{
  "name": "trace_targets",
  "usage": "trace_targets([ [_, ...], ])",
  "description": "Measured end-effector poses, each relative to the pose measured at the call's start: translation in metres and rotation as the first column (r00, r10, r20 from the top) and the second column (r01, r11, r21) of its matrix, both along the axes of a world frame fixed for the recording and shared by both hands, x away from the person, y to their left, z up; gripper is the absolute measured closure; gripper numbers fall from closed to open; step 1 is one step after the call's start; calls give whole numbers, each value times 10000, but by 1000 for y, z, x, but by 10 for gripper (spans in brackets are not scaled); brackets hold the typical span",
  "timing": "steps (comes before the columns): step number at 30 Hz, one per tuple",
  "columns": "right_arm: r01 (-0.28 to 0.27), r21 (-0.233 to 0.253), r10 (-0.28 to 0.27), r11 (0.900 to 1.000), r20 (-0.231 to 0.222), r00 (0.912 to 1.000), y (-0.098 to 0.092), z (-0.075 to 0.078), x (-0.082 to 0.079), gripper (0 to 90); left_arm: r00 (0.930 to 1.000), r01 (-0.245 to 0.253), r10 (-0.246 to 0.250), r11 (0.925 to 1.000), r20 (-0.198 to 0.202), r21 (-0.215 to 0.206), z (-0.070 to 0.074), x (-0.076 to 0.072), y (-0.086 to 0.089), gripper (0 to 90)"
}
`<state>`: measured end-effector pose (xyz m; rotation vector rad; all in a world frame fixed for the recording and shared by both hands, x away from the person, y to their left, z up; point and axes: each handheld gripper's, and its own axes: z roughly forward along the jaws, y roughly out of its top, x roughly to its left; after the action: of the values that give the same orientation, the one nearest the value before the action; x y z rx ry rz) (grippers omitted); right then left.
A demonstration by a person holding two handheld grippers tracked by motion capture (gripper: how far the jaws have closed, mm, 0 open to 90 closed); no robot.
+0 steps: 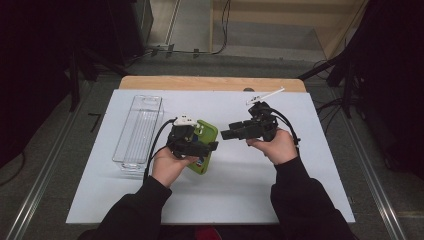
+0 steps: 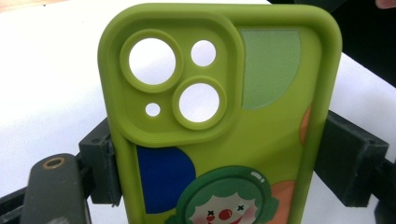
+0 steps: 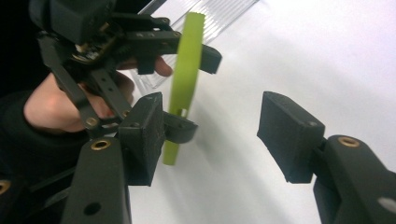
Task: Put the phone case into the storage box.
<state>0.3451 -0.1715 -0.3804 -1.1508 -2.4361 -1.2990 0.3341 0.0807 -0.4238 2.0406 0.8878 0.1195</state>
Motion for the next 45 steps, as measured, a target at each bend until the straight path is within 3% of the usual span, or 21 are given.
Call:
trace_targets([
  [10,-136,-341,160,9993,697,9974,-4,-11,-5,313,9995,-2,-5,9998,-323,-203,4,3,5,176],
  [15,-252,-403,274,9989,554,9981,-7,-18,-8,304,9993,54,-64,9996,-368,-275,6,2,6,176],
  [38,-407,-829,483,9957,923,9946,-14,-42,-36,250,9977,303,-329,9986,-592,-429,9,3,8,176],
  [45,-408,-727,470,9965,862,9952,-17,-50,-43,250,9973,353,-381,9983,-625,-455,10,3,9,176],
])
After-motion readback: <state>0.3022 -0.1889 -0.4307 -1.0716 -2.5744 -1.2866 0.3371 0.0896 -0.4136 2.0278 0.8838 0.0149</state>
